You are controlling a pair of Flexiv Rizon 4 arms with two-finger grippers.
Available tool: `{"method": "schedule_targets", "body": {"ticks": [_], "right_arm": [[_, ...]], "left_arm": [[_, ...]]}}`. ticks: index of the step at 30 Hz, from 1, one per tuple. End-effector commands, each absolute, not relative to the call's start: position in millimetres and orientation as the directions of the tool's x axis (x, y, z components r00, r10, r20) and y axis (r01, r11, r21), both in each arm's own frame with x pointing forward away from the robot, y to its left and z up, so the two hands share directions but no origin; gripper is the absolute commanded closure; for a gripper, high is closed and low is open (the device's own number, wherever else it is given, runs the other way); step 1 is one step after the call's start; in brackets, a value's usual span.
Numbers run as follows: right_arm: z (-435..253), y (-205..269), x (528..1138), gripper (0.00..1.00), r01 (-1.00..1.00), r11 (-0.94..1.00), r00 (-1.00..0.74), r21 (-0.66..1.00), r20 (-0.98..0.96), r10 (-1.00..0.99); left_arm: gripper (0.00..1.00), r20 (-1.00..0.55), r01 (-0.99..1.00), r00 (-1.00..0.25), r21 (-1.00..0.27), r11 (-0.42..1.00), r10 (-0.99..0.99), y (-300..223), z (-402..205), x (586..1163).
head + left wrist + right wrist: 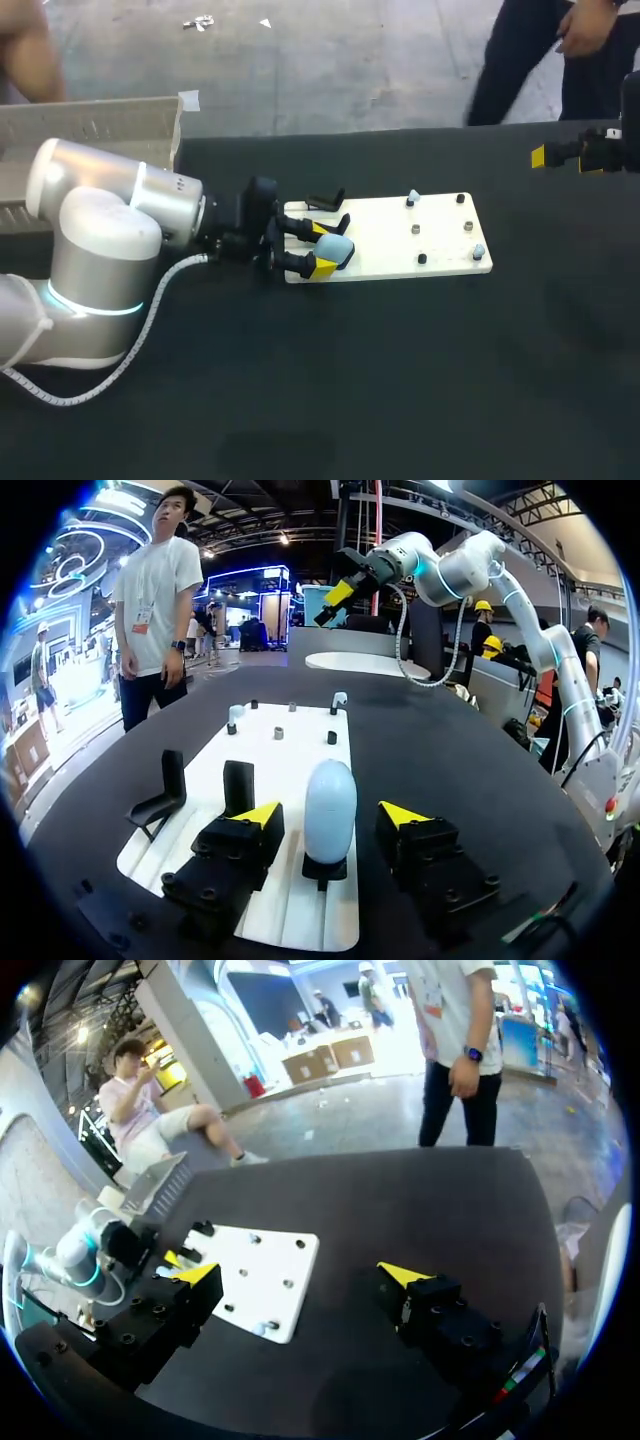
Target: Pick up each earbud case from the left stands, insert the matching earbuds, close the lid, and place the case in the box.
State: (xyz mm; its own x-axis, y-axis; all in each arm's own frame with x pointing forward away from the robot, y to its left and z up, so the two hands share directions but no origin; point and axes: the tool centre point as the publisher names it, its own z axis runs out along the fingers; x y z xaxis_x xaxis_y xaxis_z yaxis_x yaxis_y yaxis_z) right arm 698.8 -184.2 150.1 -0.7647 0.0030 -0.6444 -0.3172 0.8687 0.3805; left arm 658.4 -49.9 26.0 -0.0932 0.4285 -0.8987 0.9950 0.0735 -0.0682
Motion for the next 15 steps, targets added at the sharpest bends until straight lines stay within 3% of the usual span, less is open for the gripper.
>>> {"method": "schedule_targets", "body": {"ticks": [1,2,15], "right_arm": [[149.4,-184.2,699.7,0.0,-0.319,0.868,-0.765,0.381,-0.644,0.002],[149.4,-184.2,699.7,0.0,-0.319,0.868,-0.765,0.381,-0.644,0.002],[149.4,-184.2,699.7,0.0,-0.319,0.868,-0.765,0.381,-0.644,0.002]], "left_arm": [[0.42,-0.902,0.995,-0.093,-0.069,0.071,0.421,-51.1,22.5,660.5],[0.46,-0.902,0.995,-0.093,-0.071,0.07,0.421,-51.4,22.2,660.7],[0.56,-0.903,0.994,-0.103,-0.083,0.067,0.417,-52.1,19.9,663.8]]}}
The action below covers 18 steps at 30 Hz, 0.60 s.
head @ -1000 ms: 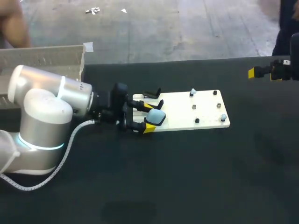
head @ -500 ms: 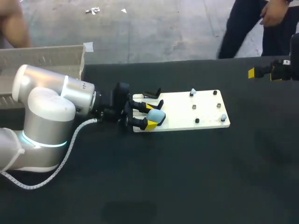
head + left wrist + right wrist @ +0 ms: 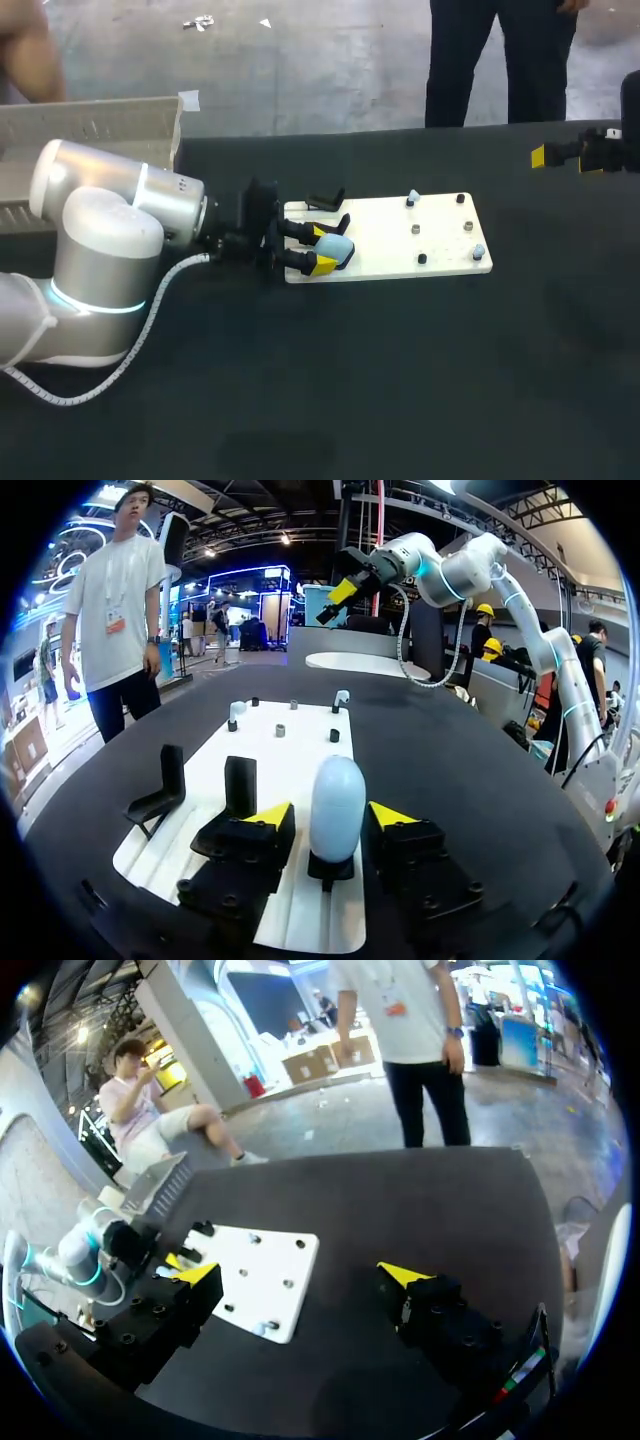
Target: Pick up each earbud case from the left stands, insert the matching earbuds, close the lid, and place the case in the box.
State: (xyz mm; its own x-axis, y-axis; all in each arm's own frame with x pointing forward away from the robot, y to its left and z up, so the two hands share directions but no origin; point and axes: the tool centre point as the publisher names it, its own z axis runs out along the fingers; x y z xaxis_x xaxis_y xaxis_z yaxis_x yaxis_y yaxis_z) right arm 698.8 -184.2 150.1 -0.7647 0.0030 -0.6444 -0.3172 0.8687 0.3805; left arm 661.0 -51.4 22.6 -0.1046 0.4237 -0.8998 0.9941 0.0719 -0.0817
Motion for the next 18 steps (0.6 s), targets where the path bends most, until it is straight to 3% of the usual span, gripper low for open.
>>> {"method": "schedule_targets", "body": {"ticks": [1,5,9,10,12,18], "right_arm": [[149.4,-184.2,699.7,0.0,-0.319,0.868,-0.765,0.381,-0.644,0.002],[149.4,-184.2,699.7,0.0,-0.319,0.868,-0.765,0.381,-0.644,0.002],[149.4,-184.2,699.7,0.0,-0.319,0.868,-0.765,0.381,-0.644,0.002],[149.4,-184.2,699.7,0.0,-0.319,0.868,-0.765,0.381,-0.644,0.002],[149.4,-184.2,699.7,0.0,-0.319,0.868,-0.765,0.381,-0.644,0.002],[149.4,-184.2,699.7,0.0,-0.319,0.868,-0.765,0.381,-0.644,0.002]], "left_arm": [[0.58,-0.903,0.994,-0.104,-0.084,0.065,0.416,-52.1,19.9,664.0],[0.6,-0.904,0.994,-0.104,-0.086,0.063,0.416,-52.1,20.0,664.7],[0.71,-0.903,0.994,-0.106,-0.088,0.062,0.416,-52.0,19.8,665.0],[0.77,-0.903,0.994,-0.107,-0.089,0.062,0.416,-52.0,19.7,665.1],[0.99,-0.903,0.994,-0.108,-0.092,0.058,0.415,-51.9,19.2,665.3],[1.0,-0.906,0.994,-0.107,-0.094,0.051,0.41,-50.2,21.3,664.3]]}}
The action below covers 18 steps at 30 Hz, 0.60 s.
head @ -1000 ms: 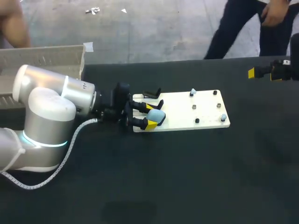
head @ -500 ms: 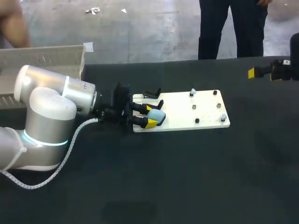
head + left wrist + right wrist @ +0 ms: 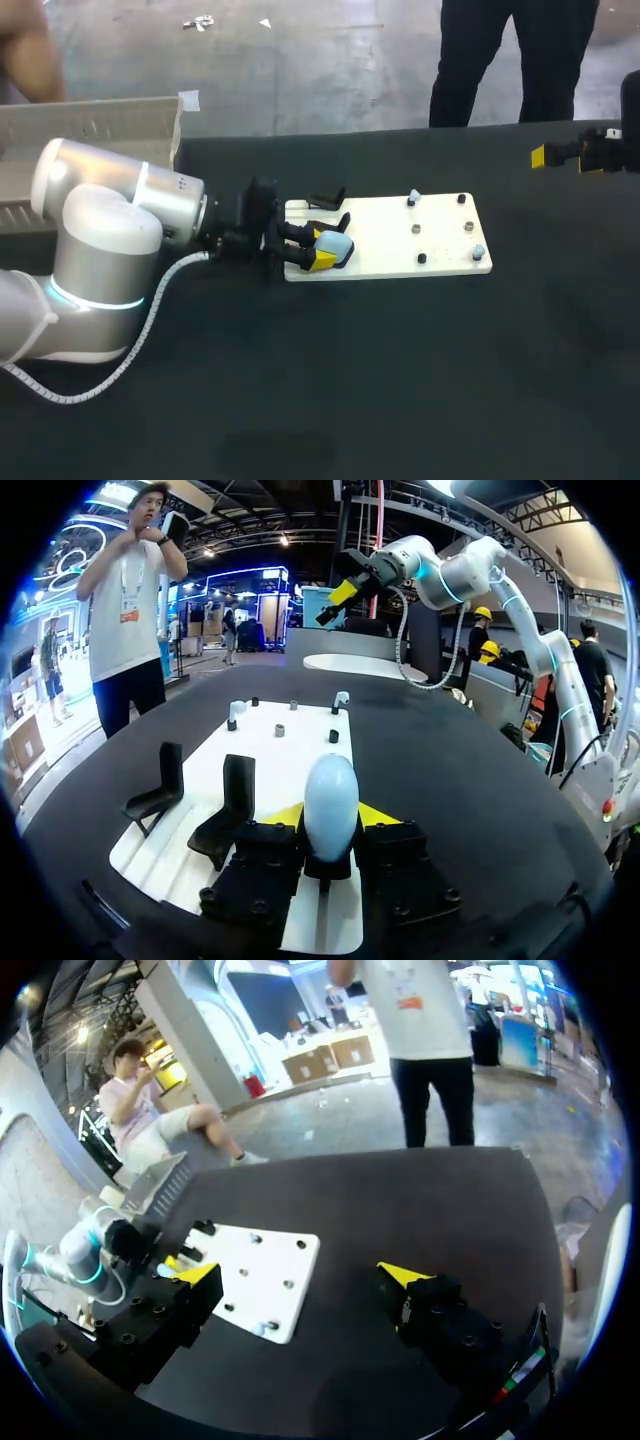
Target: Pick up each earbud case from the left stands, insert the matching earbuds, close the lid, and place the case in the box.
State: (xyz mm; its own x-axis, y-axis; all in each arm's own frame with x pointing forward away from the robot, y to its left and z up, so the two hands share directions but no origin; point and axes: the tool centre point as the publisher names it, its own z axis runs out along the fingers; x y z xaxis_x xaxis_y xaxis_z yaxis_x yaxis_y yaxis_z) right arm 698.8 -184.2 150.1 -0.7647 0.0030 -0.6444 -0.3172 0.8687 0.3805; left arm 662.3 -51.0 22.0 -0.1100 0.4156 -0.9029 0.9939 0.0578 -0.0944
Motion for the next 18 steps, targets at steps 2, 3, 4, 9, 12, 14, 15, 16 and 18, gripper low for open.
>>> {"method": "schedule_targets", "body": {"ticks": [2,3,4,9,12,14,15,16,18], "right_arm": [[149.4,-184.2,699.7,0.0,-0.319,0.868,-0.765,0.381,-0.644,0.002],[149.4,-184.2,699.7,0.0,-0.319,0.868,-0.765,0.381,-0.644,0.002],[149.4,-184.2,699.7,0.0,-0.319,0.868,-0.765,0.381,-0.644,0.002],[149.4,-184.2,699.7,0.0,-0.319,0.868,-0.765,0.381,-0.644,0.002],[149.4,-184.2,699.7,0.0,-0.319,0.868,-0.765,0.381,-0.644,0.002],[149.4,-184.2,699.7,0.0,-0.319,0.868,-0.765,0.381,-0.644,0.002],[149.4,-184.2,699.7,0.0,-0.319,0.868,-0.765,0.381,-0.644,0.002],[149.4,-184.2,699.7,0.0,-0.319,0.868,-0.765,0.381,-0.644,0.002],[149.8,-174.3,701.1,0.0,-0.331,0.868,-0.786,0.37,-0.618,-0.036]], "left_arm": [[1.0,-0.907,0.994,-0.107,-0.095,0.049,0.408,-49.6,23.3,663.6],[1.0,-0.907,0.994,-0.108,-0.097,0.049,0.406,-49.1,24.6,663.2],[1.0,-0.908,0.994,-0.109,-0.099,0.048,0.405,-48.8,25.4,663.1],[1.0,-0.913,0.992,-0.129,-0.113,0.063,0.388,-45.2,36.0,661.1],[1.0,-0.918,0.992,-0.128,-0.114,0.058,0.376,-43.2,46.7,659.6],[1.0,-0.92,0.993,-0.116,-0.105,0.049,0.374,-43.9,54.0,658.4],[1.0,-0.92,0.994,-0.109,-0.1,0.044,0.376,-44.5,57.1,657.9],[1.0,-0.92,0.995,-0.103,-0.096,0.038,0.378,-45.4,59.9,657.3],[1.0,-0.917,0.996,-0.094,-0.089,0.031,0.388,-47.2,63.2,657.8]]}}
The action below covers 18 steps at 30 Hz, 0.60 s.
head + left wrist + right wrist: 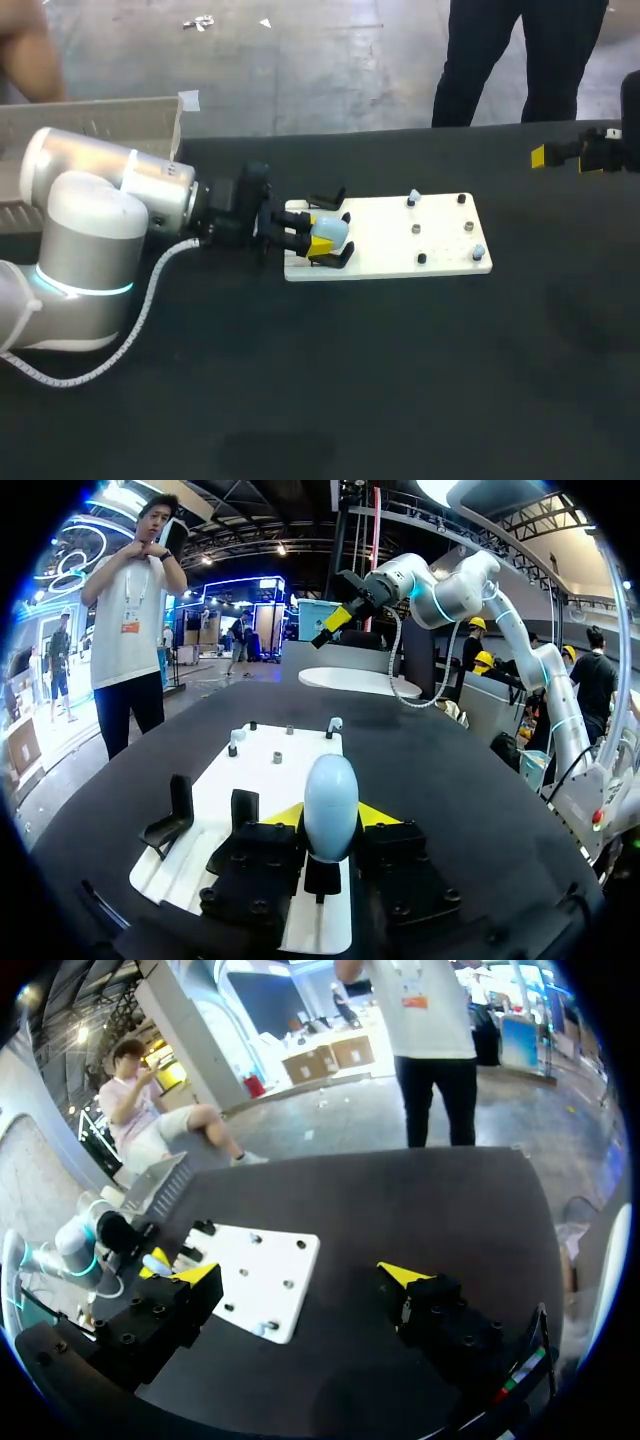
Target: Pick up each earbud case from the left stands, insert the matching earbuds, close the lid, and place the case in the box.
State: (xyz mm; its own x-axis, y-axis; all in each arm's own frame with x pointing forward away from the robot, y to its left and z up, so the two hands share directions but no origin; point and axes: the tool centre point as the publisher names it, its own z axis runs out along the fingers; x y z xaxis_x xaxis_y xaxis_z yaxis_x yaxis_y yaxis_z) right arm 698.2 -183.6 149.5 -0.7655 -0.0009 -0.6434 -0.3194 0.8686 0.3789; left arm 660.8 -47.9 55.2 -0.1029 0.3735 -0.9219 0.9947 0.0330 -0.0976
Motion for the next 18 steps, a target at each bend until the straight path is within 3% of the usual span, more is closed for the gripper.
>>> {"method": "schedule_targets", "body": {"ticks": [1,18], "right_arm": [[149.9,-168.8,701.3,0.0,-0.344,0.866,-0.794,0.362,-0.605,-0.063],[143.7,-83.1,683.7,0.0,-0.531,0.778,-0.769,0.335,-0.576,-0.277]], "left_arm": [[1.0,-0.914,0.995,-0.095,-0.089,0.034,0.393,-48.5,63.5,658.7],[1.0,-0.933,0.993,-0.065,-0.024,0.12,0.354,-89.7,97.4,691.6]]}}
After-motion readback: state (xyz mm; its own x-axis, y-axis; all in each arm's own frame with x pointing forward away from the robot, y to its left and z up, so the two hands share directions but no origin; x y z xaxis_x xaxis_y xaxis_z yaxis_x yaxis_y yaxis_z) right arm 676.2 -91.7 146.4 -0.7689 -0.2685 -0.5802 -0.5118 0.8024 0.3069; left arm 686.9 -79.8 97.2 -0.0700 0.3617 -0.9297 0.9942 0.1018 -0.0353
